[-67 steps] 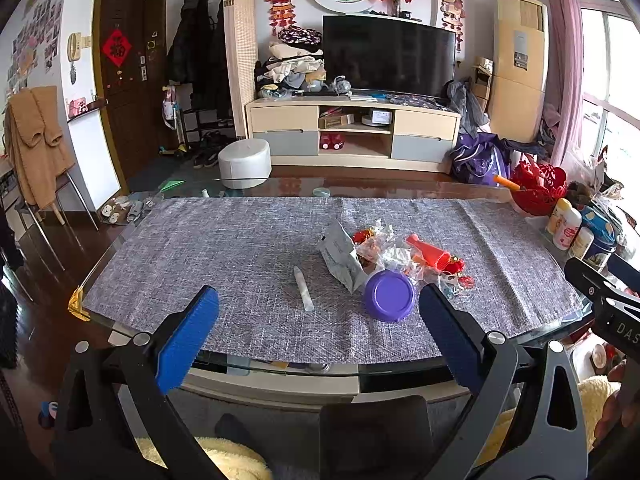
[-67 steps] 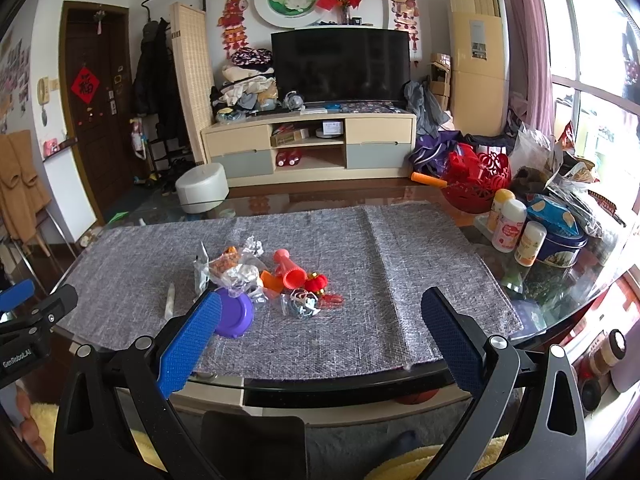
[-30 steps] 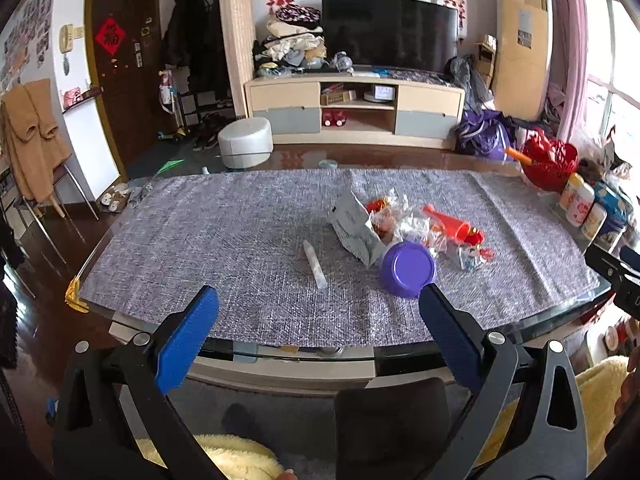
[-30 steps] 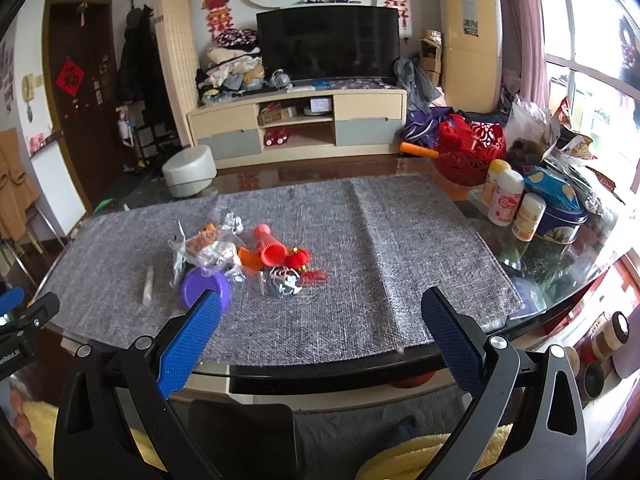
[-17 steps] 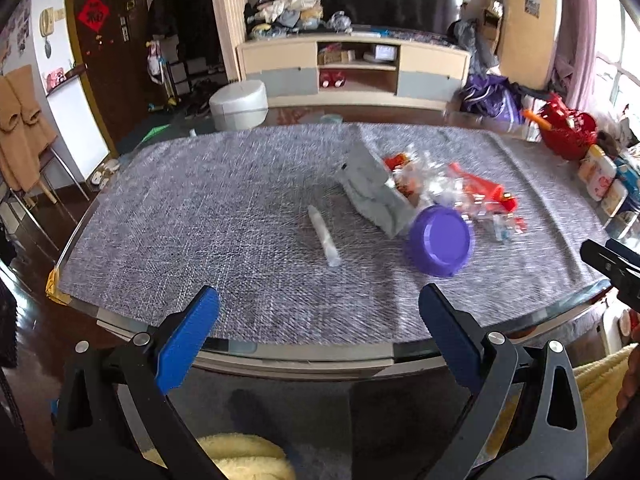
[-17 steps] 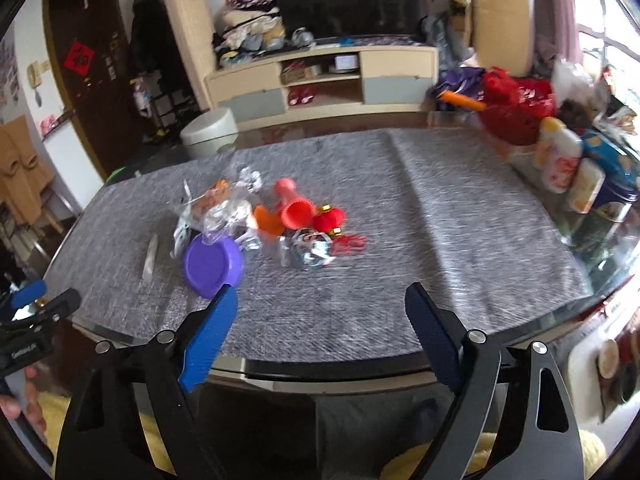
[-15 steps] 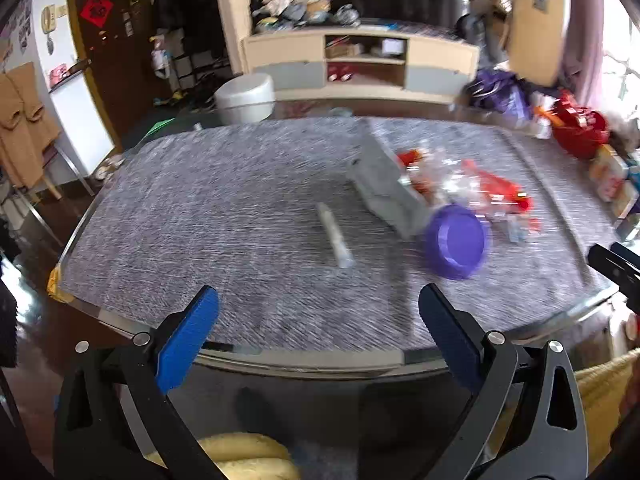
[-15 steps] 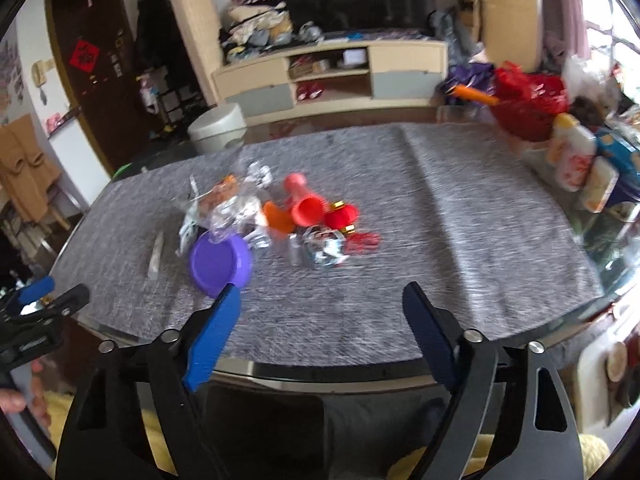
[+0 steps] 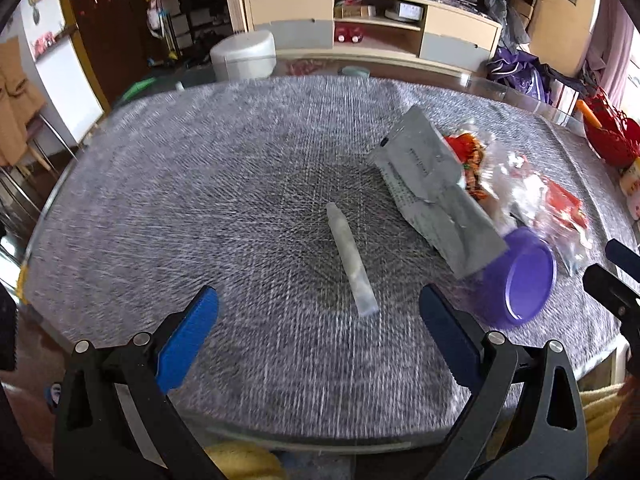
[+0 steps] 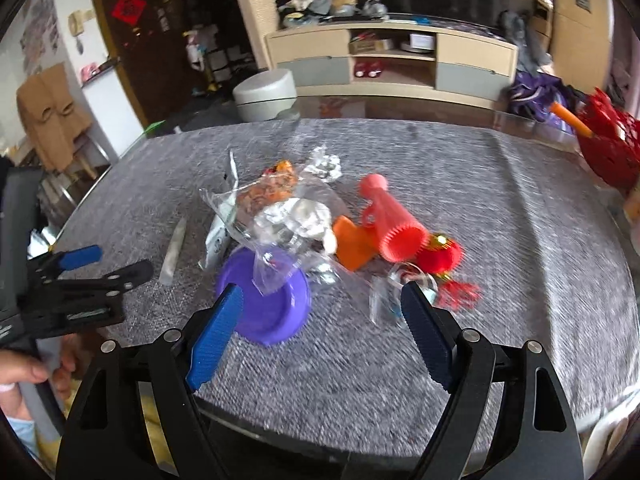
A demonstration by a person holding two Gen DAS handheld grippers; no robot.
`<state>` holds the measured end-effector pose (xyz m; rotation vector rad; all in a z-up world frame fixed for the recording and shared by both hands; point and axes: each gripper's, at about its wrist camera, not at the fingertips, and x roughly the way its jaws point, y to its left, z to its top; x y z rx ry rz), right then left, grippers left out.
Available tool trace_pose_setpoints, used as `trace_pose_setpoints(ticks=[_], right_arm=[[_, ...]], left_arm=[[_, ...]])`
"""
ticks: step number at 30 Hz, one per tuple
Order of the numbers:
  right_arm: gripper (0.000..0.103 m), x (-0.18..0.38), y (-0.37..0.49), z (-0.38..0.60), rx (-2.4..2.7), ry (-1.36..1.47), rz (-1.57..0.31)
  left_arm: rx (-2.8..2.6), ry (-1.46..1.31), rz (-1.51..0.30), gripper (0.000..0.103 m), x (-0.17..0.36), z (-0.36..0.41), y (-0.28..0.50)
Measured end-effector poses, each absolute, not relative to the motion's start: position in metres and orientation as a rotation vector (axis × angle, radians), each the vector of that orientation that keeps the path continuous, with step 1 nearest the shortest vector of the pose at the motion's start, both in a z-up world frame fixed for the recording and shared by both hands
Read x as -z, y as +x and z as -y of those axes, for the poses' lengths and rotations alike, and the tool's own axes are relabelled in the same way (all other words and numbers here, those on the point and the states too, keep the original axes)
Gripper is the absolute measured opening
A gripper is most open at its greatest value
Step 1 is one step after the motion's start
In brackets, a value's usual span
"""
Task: Collect trash
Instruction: 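Grasp the white tube with the left tool while the right tool grasps a clear plastic bag, then carry both items down into the bin and open both tools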
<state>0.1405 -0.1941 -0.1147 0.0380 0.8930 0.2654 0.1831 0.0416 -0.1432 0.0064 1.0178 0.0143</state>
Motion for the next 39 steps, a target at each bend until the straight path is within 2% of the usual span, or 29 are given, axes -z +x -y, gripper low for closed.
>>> trace_pose_setpoints(ticks=[5, 8, 10, 11, 13, 14, 19, 21, 24, 32, 39], right_arm=[[0.082, 0.108, 0.152, 0.175, -0.317, -0.014, -0.857], [0.079, 0.11, 0.157, 0.167, -0.35, -0.021, -0.84], [0.067, 0.113, 0.163, 0.165, -0.366, -0.017, -0.85], [0.064, 0.115, 0.166, 0.165, -0.371, -0.018, -0.861], [0.047, 0.12, 0.172, 0.165, -0.374, -0.017, -0.881], [0.046, 0.122, 0.173, 0.167, -0.376, -0.01, -0.888], [0.036, 0.121, 0.174, 0.17, -0.378, 0.017, -0.881], [0.033, 0.118, 0.172, 0.171, -0.376, 0.018, -0.873], [0.025, 0.111, 0.167, 0.172, -0.375, 0.014, -0.852], [0.023, 0.078, 0.153, 0.186, -0.328, 0.017, -0.763], [0.023, 0.034, 0.116, 0.204, -0.298, 0.049, -0.68]], left_arm=[[0.015, -0.01, -1.045, 0.091, 0.157, -0.039, 0.201], [0.017, -0.02, -1.071, 0.079, 0.165, -0.04, 0.211], [0.02, -0.024, -1.091, 0.067, 0.171, -0.041, 0.216], [0.015, -0.016, -1.09, 0.067, 0.172, -0.04, 0.218], [0.006, 0.005, -1.085, 0.061, 0.173, -0.037, 0.221], [0.006, 0.006, -1.083, 0.057, 0.173, -0.037, 0.221], [-0.009, 0.014, -1.067, 0.022, 0.169, -0.039, 0.22], [-0.008, 0.018, -1.062, 0.013, 0.168, -0.039, 0.219], [0.011, 0.013, -1.053, 0.011, 0.167, -0.04, 0.213], [0.066, -0.002, -1.012, 0.011, 0.152, -0.035, 0.192], [0.099, -0.001, -0.869, 0.011, 0.079, -0.023, 0.147]])
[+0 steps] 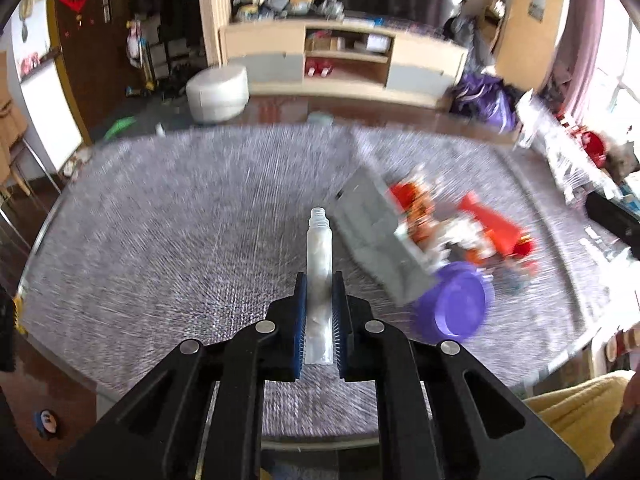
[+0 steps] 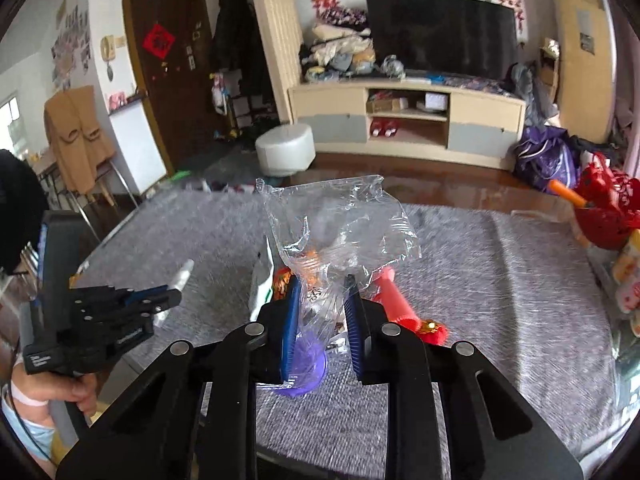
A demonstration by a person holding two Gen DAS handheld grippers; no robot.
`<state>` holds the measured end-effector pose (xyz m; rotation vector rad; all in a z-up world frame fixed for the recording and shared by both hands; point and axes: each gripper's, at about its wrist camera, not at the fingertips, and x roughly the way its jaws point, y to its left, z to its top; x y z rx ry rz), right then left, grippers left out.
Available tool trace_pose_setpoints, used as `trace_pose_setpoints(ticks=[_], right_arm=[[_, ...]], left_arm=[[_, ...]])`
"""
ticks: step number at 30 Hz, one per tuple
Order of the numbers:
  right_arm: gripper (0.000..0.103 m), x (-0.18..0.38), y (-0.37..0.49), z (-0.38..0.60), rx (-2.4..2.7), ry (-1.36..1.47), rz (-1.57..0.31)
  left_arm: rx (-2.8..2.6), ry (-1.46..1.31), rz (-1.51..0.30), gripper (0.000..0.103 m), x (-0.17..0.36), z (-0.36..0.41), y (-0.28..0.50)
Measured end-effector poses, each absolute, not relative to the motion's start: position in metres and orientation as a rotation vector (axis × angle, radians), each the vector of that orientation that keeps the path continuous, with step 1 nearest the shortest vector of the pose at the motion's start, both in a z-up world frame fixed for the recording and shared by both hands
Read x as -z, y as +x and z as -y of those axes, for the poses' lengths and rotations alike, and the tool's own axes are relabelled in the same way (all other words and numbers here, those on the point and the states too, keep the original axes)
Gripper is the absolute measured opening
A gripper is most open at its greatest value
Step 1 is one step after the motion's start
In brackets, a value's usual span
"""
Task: Collect trash
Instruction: 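Carry both items down into the bin and open both tools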
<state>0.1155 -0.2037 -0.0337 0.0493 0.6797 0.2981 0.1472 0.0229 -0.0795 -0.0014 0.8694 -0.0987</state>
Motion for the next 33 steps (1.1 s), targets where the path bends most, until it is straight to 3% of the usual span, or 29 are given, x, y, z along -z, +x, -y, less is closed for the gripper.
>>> trace_pose_setpoints(ticks=[7, 13, 33], right_arm=[[0.023, 0.018, 0.061, 0.22, -0.295, 0.088, -0.663], [0.023, 0.028, 0.018, 0.233, -0.329, 0.138, -0.723], [0.023, 0.179, -0.059, 0.2, -0.384, 0.149, -1.107]], left_arm=[[0.183, 0.0, -0.784, 0.011, 0.032, -0.003, 0.086], [0.234, 0.009, -0.778, 0.011, 0.035, 0.006, 0.035], [0.328, -0.027, -1.087, 0.011, 0.181, 0.026, -0.051]])
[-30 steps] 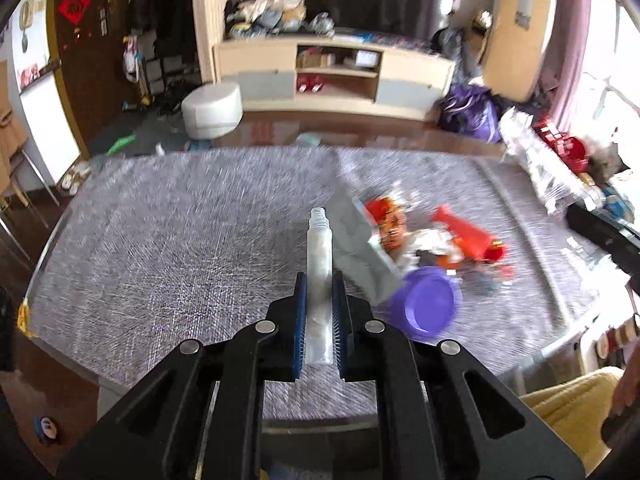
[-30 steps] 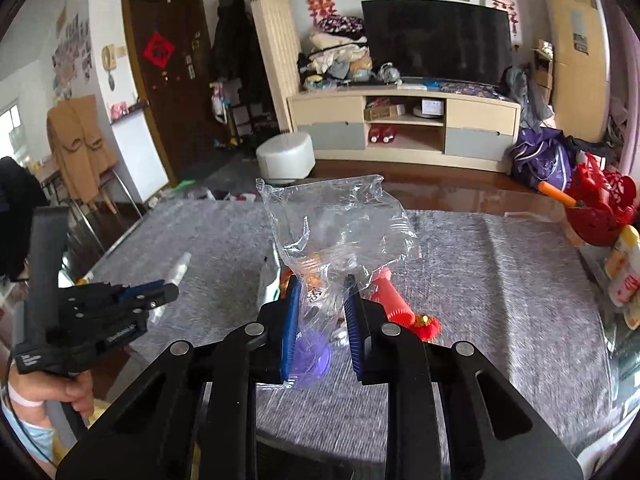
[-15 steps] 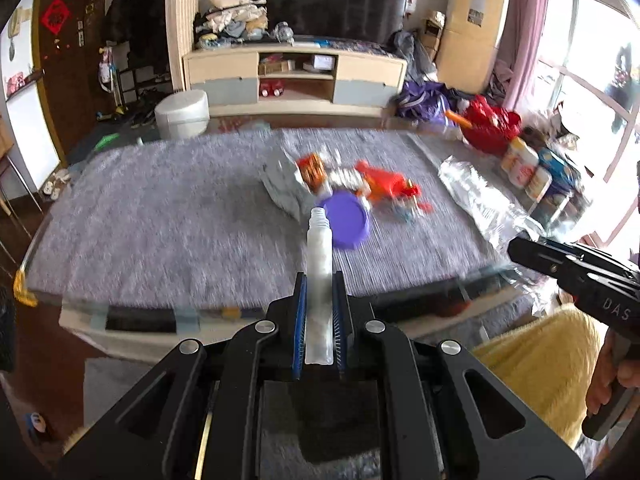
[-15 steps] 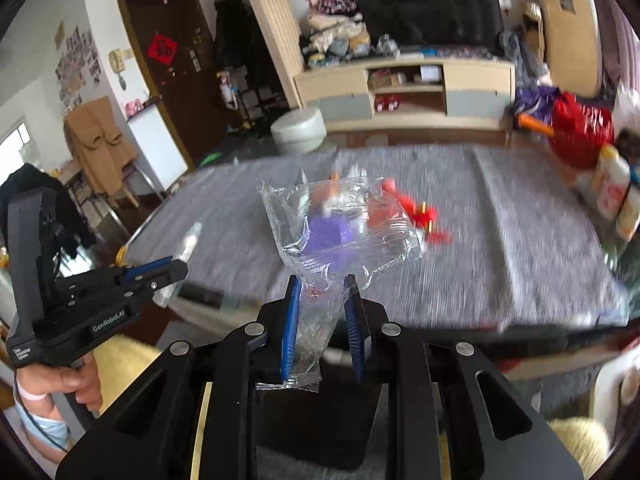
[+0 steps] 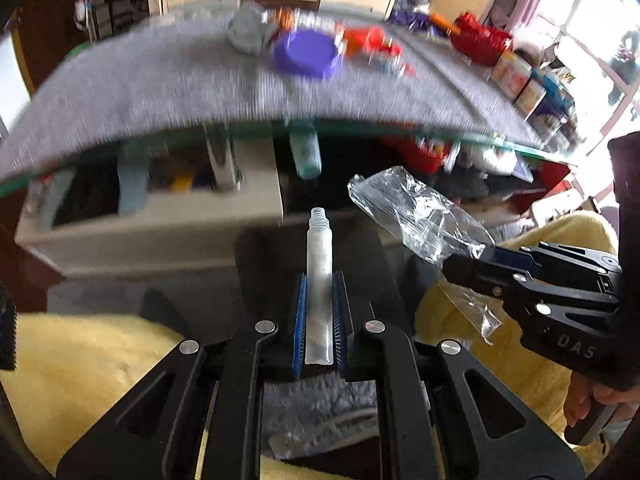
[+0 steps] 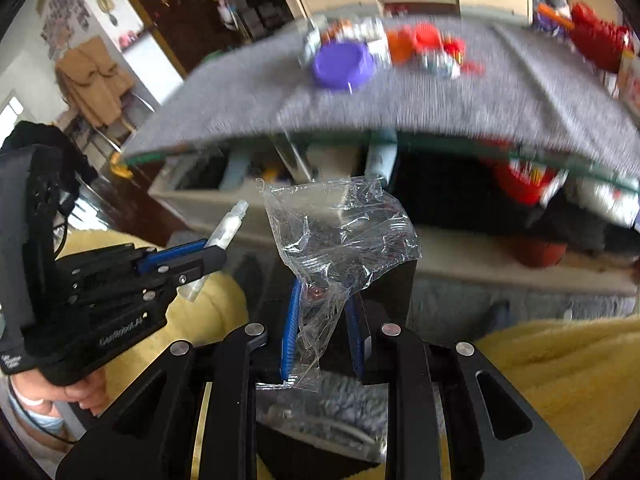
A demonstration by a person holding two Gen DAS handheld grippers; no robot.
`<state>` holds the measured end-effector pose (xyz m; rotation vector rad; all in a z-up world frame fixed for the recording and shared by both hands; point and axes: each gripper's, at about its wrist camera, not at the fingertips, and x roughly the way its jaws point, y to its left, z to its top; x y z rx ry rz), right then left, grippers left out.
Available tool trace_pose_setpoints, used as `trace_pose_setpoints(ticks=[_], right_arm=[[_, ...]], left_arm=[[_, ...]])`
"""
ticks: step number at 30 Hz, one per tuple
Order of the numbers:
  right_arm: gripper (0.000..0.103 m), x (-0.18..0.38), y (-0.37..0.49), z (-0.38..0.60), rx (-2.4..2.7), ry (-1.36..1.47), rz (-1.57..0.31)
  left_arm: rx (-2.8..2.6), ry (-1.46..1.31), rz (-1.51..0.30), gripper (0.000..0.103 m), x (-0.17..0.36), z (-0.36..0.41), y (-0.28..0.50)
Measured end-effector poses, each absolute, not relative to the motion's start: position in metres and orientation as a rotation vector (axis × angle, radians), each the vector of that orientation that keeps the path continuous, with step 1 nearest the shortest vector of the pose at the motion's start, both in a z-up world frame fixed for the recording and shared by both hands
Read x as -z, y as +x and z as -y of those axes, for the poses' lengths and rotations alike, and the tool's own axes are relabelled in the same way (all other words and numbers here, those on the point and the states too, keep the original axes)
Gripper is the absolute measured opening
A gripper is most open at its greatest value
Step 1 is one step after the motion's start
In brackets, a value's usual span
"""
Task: Collect trash
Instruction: 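Carry both items down into the bin and open both tools, then move both tools back over the table toward the purple lid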
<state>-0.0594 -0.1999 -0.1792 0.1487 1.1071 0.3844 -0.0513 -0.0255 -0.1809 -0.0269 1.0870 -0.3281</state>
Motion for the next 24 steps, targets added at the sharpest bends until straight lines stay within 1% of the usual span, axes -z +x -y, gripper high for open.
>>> trace_pose_setpoints(ticks=[6, 12, 13, 17, 18, 19, 20, 21, 22, 24], right_arm=[[0.023, 0.223, -0.042, 0.203, -0.358, 0.235, -1.215], [0.024, 0.27, -0.027, 0.199, -0.343, 0.26, -1.319], [0.026, 0.274, -0.024, 0.199, -0.339, 0.259, -1.329], [0.027, 0.282, -0.02, 0.196, -0.331, 0.246, -1.345], [0.032, 0.282, -0.018, 0.196, -0.332, 0.242, -1.345], [0.038, 0.282, -0.017, 0.195, -0.331, 0.239, -1.343], [0.04, 0.282, -0.016, 0.194, -0.33, 0.235, -1.342], [0.047, 0.282, -0.016, 0.193, -0.331, 0.236, -1.339], [0.054, 0.281, -0.016, 0.194, -0.329, 0.238, -1.335], [0.054, 0.278, -0.014, 0.196, -0.322, 0.241, -1.325]], left_arm=[[0.334, -0.042, -1.216, 0.011, 0.233, 0.03, -0.039], [0.362, -0.029, -1.307, 0.011, 0.272, 0.04, -0.034], [0.363, -0.03, -1.318, 0.011, 0.275, 0.04, -0.033], [0.353, -0.028, -1.348, 0.011, 0.289, 0.039, -0.032], [0.353, -0.026, -1.353, 0.017, 0.291, 0.04, -0.031], [0.354, -0.026, -1.357, 0.025, 0.292, 0.039, -0.031], [0.353, -0.026, -1.357, 0.029, 0.292, 0.04, -0.03], [0.354, -0.024, -1.355, 0.034, 0.291, 0.04, -0.029], [0.355, -0.022, -1.353, 0.037, 0.29, 0.04, -0.029], [0.35, -0.014, -1.347, 0.042, 0.289, 0.041, -0.029]])
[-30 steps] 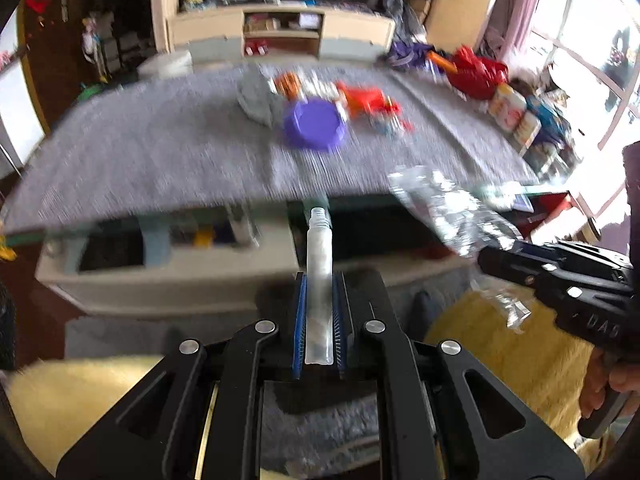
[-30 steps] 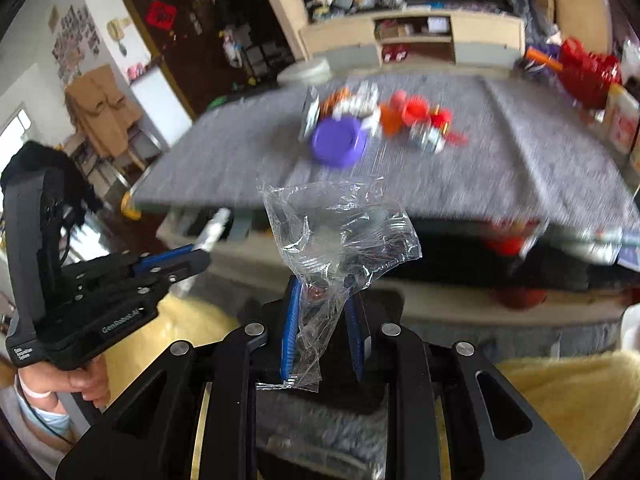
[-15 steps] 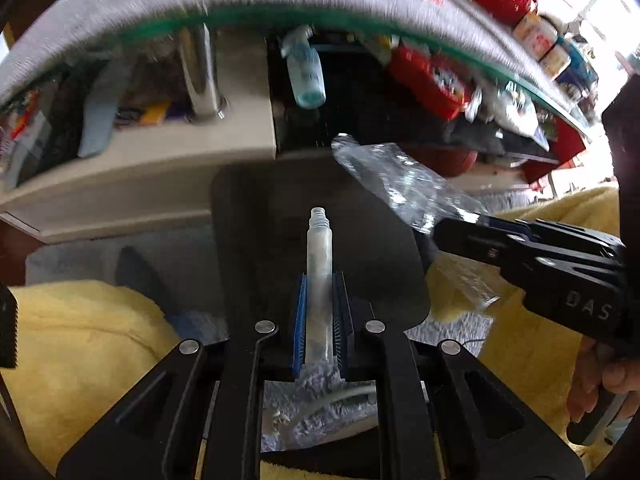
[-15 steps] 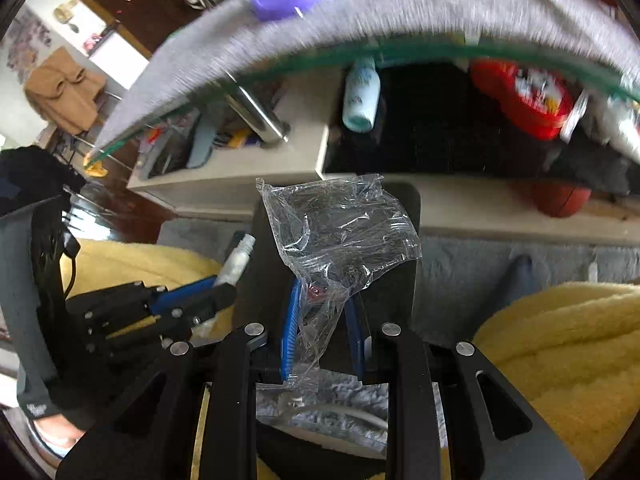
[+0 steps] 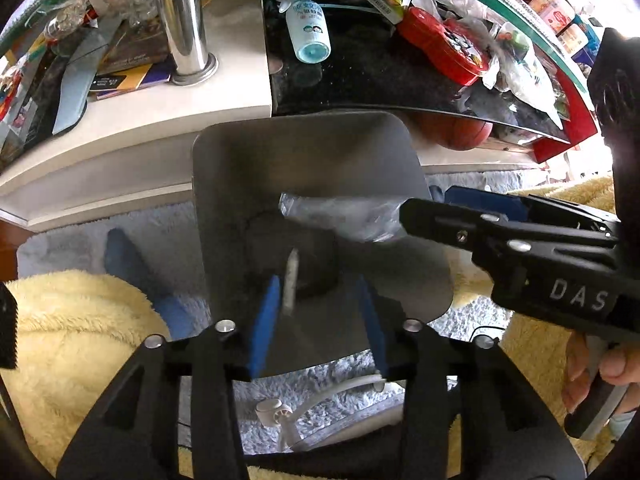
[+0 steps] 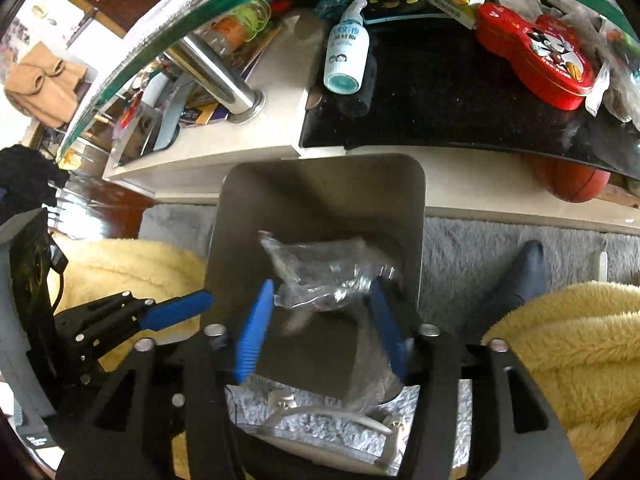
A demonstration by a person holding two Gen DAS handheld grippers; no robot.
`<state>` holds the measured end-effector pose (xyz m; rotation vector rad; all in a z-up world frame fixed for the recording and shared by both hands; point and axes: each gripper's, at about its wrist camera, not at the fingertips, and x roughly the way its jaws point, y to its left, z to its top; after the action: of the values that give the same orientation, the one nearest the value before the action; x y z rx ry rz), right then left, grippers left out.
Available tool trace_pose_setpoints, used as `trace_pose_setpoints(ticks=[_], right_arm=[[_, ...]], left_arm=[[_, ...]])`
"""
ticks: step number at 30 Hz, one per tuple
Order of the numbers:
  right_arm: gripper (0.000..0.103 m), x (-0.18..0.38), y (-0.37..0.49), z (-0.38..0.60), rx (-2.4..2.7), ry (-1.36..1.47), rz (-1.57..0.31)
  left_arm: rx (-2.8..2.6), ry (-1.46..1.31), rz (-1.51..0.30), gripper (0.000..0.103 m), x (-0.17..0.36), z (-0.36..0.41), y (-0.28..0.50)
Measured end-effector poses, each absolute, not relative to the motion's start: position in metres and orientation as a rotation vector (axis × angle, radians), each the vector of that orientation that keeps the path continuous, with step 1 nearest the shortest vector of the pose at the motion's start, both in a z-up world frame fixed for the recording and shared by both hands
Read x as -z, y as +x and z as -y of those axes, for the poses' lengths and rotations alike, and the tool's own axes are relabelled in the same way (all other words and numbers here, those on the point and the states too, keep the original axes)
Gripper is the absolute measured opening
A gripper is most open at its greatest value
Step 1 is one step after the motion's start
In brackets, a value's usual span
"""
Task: Collect trash
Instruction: 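Move both tools back over the table toward the purple lid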
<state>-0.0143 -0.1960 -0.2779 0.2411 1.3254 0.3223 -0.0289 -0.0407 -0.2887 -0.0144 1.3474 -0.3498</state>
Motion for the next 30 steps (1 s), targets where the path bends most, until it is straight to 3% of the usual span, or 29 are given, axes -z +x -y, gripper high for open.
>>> trace_pose_setpoints(ticks=[5, 10, 19, 30], right_arm=[[0.058, 0.258, -0.013, 0.214, -0.281, 0.284, -1.259], [0.073, 0.218, -0.01, 0.24, -0.22, 0.301, -1.133], [0.074, 0.149, 0.01, 0.268, -0.171, 0.273, -0.942], [0.074, 0.135, 0.081, 0.274, -0.17, 0.223, -0.908]], left_arm=[[0.326, 0.006, -1.316, 0.056, 0.278, 0.036, -0.029], [0.292, 0.028, -1.222, 0.078, 0.243, 0.028, -0.023], [0.279, 0.02, -1.059, 0.087, 0.174, 0.023, 0.005], [0.283, 0.01, -0.986, 0.09, 0.145, 0.043, 0.072]])
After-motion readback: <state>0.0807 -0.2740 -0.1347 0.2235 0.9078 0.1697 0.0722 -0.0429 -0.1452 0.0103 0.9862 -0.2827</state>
